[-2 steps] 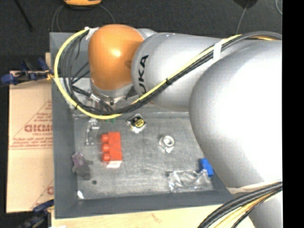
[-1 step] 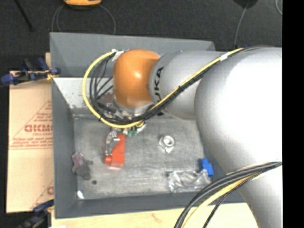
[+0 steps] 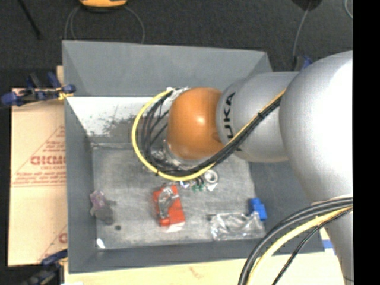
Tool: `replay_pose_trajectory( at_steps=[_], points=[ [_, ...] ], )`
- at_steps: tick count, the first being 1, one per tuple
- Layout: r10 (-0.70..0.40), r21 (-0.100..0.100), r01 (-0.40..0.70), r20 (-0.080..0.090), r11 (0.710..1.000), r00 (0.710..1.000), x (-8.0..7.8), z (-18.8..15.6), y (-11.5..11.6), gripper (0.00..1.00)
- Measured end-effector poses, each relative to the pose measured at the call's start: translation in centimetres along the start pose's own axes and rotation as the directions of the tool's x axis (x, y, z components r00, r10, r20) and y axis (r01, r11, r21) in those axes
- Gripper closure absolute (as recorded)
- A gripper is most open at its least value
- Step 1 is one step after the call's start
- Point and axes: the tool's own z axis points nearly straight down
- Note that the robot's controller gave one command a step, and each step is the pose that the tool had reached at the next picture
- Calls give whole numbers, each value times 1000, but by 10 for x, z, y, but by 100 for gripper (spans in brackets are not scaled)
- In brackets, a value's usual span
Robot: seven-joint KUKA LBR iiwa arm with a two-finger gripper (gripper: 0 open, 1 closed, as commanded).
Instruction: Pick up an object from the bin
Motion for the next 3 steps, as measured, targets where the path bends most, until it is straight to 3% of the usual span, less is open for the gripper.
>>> replay_pose_trajectory(
  at_steps=[1, 2, 3],
  points=[
    [-208, 1, 208, -3, 978, 978, 58, -1, -40, 0],
    [-269, 4, 269, 14, 963, 963, 78, -2, -62, 0],
    [-261, 17, 261, 32, 965, 965, 121, -7, -103, 0]
  ],
)
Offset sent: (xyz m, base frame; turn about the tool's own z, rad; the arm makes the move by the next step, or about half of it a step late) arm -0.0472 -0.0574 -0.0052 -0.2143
